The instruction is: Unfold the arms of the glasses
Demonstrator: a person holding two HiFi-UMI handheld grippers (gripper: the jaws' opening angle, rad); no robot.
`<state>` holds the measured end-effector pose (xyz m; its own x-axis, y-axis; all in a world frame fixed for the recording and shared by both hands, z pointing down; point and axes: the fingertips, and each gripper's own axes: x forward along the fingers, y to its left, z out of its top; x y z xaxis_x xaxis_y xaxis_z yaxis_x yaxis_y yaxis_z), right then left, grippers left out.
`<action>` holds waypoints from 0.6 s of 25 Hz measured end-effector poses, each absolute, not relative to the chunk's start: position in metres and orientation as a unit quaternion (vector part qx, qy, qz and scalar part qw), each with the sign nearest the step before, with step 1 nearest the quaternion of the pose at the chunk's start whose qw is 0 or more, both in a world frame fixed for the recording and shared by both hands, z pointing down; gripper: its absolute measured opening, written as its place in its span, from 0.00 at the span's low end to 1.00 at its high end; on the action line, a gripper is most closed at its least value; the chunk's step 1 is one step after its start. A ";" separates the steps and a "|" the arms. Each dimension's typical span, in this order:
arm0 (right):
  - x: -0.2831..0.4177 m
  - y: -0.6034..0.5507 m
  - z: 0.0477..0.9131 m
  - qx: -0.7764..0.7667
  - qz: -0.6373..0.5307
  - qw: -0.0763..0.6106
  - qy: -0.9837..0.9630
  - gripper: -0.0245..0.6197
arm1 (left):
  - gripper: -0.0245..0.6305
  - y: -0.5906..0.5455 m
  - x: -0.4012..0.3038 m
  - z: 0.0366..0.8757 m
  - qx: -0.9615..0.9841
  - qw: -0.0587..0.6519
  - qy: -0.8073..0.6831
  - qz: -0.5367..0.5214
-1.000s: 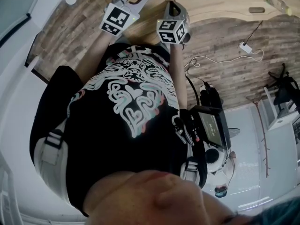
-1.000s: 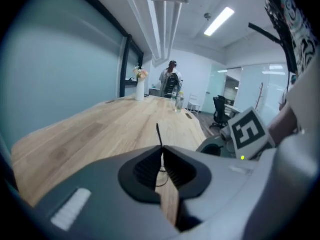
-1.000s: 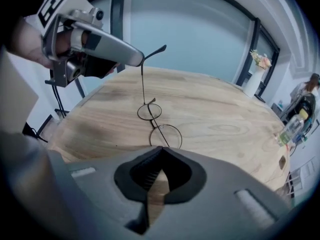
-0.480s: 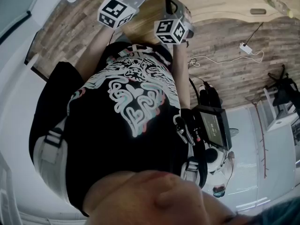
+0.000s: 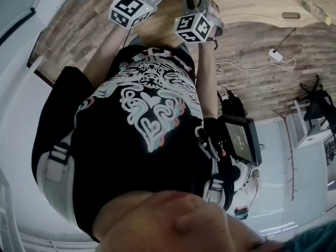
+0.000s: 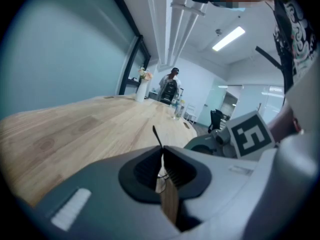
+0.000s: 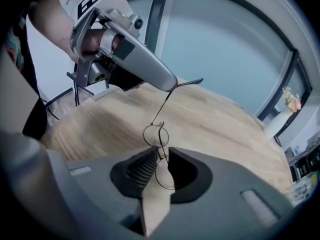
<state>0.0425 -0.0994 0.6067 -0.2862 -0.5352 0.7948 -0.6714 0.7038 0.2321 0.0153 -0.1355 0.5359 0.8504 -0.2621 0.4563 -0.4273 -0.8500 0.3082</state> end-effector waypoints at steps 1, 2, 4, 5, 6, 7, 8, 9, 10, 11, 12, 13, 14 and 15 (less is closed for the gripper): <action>0.041 -0.100 0.606 0.374 0.071 0.463 -0.800 0.15 | 0.04 -0.135 0.016 0.535 0.941 0.203 -0.182 0.202; 0.039 -0.102 0.606 0.371 0.068 0.464 -0.801 0.15 | 0.04 -0.134 0.017 0.534 0.941 0.203 -0.181 0.202; 0.038 -0.105 0.608 0.365 0.064 0.467 -0.803 0.15 | 0.04 -0.134 0.020 0.535 0.940 0.204 -0.181 0.204; 0.039 -0.108 0.610 0.363 0.061 0.468 -0.803 0.15 | 0.04 -0.134 0.023 0.536 0.940 0.204 -0.179 0.205; 0.041 -0.111 0.612 0.362 0.058 0.470 -0.803 0.15 | 0.04 -0.135 0.026 0.538 0.940 0.205 -0.177 0.208; 0.043 -0.114 0.614 0.361 0.053 0.473 -0.802 0.15 | 0.04 -0.135 0.029 0.539 0.940 0.205 -0.175 0.211; 0.043 -0.116 0.616 0.359 0.047 0.476 -0.802 0.15 | 0.04 -0.135 0.030 0.540 0.939 0.206 -0.174 0.212; 0.042 -0.116 0.617 0.357 0.042 0.478 -0.801 0.15 | 0.04 -0.134 0.030 0.540 0.939 0.206 -0.174 0.212; 0.040 -0.115 0.617 0.355 0.037 0.480 -0.801 0.15 | 0.04 -0.132 0.029 0.538 0.939 0.206 -0.174 0.212; 0.036 -0.113 0.615 0.354 0.032 0.481 -0.801 0.15 | 0.04 -0.129 0.026 0.536 0.940 0.205 -0.175 0.211; 0.032 -0.111 0.614 0.353 0.026 0.482 -0.801 0.14 | 0.04 -0.126 0.024 0.534 0.940 0.204 -0.177 0.209; 0.029 -0.110 0.613 0.352 0.019 0.482 -0.802 0.14 | 0.04 -0.125 0.022 0.532 0.940 0.203 -0.178 0.208; 0.027 -0.110 0.613 0.351 0.012 0.483 -0.802 0.14 | 0.04 -0.125 0.021 0.532 0.940 0.203 -0.179 0.207; 0.026 -0.111 0.613 0.349 0.005 0.486 -0.801 0.13 | 0.04 -0.125 0.020 0.531 0.940 0.204 -0.180 0.207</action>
<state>0.0263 -0.1110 0.6128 -0.2844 -0.5554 0.7815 -0.5642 0.7560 0.3319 0.0203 -0.1253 0.5314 0.8496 -0.2543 0.4620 -0.4229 -0.8519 0.3088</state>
